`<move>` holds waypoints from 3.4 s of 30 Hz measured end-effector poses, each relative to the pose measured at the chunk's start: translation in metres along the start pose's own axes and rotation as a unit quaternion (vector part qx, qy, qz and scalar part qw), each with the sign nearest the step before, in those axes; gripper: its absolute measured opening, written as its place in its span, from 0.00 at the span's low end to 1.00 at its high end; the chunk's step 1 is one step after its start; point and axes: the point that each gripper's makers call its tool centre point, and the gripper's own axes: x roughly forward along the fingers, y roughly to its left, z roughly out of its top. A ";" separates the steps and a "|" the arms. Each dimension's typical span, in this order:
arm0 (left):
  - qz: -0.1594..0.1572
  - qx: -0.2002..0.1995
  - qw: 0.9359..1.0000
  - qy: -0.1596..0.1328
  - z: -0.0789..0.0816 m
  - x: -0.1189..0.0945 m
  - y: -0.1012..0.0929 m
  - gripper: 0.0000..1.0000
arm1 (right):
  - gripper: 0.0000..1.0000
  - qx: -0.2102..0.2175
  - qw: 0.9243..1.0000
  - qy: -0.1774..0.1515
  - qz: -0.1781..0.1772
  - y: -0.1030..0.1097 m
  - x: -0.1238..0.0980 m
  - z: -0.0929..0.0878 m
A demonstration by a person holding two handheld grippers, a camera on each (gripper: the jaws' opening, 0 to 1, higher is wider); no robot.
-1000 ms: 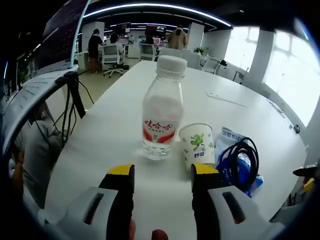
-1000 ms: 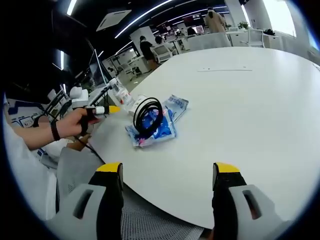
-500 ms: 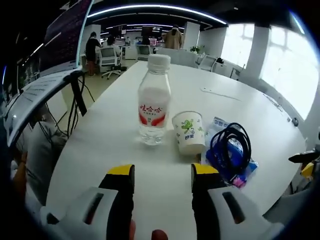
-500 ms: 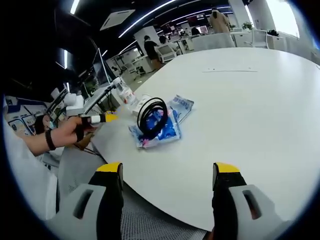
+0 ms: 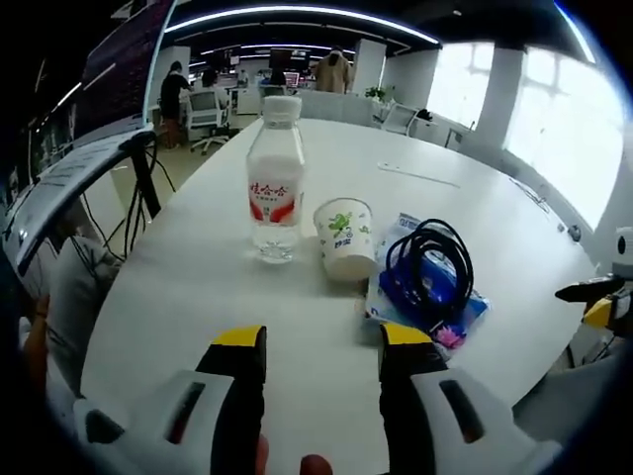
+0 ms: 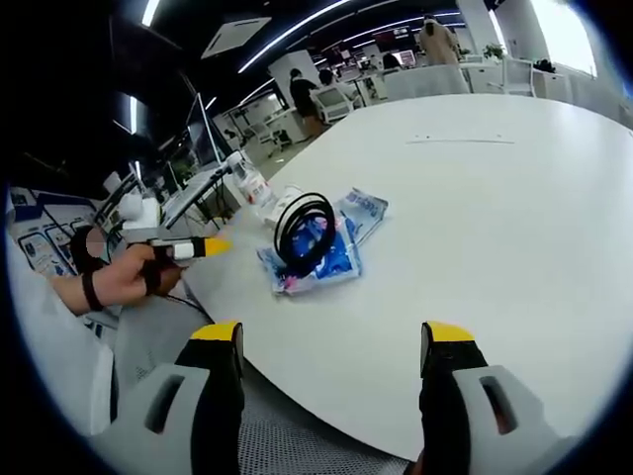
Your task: Arrange the tabletop items into an orderly group along one side of the table until the central work area is clear of visible clutter.
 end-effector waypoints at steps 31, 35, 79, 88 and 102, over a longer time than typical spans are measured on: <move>-0.031 0.031 0.998 -0.036 0.050 0.017 -0.033 0.45 | 0.71 0.004 1.000 -0.002 0.001 -0.008 0.006 0.002; -0.027 0.024 0.999 -0.039 0.054 0.017 -0.027 0.45 | 0.70 0.005 1.000 -0.004 0.008 -0.008 0.016 0.007; 0.005 -0.004 0.999 -0.040 0.047 -0.015 0.036 0.47 | 0.42 0.076 0.995 -0.003 0.067 0.014 0.155 0.071; 0.014 -0.011 0.999 -0.036 0.041 -0.020 0.046 0.47 | 0.10 0.097 0.995 -0.008 0.029 0.001 0.168 0.067; 0.015 -0.002 0.999 -0.028 0.036 -0.022 0.047 0.49 | 0.02 0.129 0.990 -0.049 0.006 0.006 0.151 0.070</move>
